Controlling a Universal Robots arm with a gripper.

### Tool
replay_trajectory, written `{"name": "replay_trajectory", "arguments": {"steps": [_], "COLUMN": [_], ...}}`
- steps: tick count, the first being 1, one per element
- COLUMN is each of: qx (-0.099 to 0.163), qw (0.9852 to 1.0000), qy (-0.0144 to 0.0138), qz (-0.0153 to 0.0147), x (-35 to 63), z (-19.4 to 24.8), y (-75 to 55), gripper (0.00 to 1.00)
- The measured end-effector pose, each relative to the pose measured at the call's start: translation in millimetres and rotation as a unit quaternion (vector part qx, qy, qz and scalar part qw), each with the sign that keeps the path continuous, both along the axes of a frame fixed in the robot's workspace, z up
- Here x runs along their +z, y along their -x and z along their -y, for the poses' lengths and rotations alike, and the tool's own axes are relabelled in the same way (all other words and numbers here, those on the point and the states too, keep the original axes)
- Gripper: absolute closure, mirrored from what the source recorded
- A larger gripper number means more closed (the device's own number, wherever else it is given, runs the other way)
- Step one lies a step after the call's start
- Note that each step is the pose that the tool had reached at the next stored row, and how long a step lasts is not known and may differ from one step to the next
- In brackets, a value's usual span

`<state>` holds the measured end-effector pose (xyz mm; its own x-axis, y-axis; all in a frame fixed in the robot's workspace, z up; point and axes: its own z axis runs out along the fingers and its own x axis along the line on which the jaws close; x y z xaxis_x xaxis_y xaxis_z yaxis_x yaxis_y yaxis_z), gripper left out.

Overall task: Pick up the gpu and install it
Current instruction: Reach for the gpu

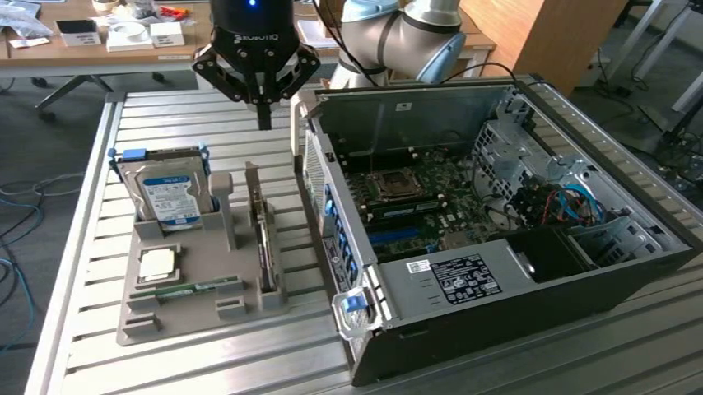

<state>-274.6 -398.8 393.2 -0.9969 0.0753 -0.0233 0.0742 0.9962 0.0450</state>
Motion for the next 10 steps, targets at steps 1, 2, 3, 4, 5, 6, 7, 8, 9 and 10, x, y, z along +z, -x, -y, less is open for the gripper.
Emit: {"name": "replay_trajectory", "arguments": {"steps": [1, 2, 3, 4, 5, 6, 7, 8, 9, 10], "qx": [0.000, 0.000, 0.000, 0.000, 0.000, 0.000, 0.000, 0.000, 0.000, 0.000], "qw": [1.0000, 1.0000, 1.0000, 1.0000, 1.0000, 1.0000, 1.0000, 1.0000, 1.0000, 1.0000], "qy": [0.0000, 0.0000, 0.0000, 0.0000, 0.0000, 0.0000, 0.0000, 0.0000, 0.0000, 0.0000], "qz": [0.0000, 0.0000, 0.0000, 0.0000, 0.0000, 0.0000, 0.0000, 0.0000, 0.0000, 0.0000], "x": [0.0, 0.0, -0.1, -0.2, -0.2, -0.2, -0.3, -0.3, -0.4, -0.4], "z": [0.0, 0.0, 0.0, 0.0, 0.0, 0.0, 0.0, 0.0, 0.0, 0.0], "y": [1.0, 1.7, 2.3, 2.8, 3.4, 4.0, 4.5, 5.2, 6.1, 7.0], "gripper": [0.89, 0.89, 0.89, 0.89, 0.89, 0.89, 0.89, 0.89, 0.89, 0.89]}}
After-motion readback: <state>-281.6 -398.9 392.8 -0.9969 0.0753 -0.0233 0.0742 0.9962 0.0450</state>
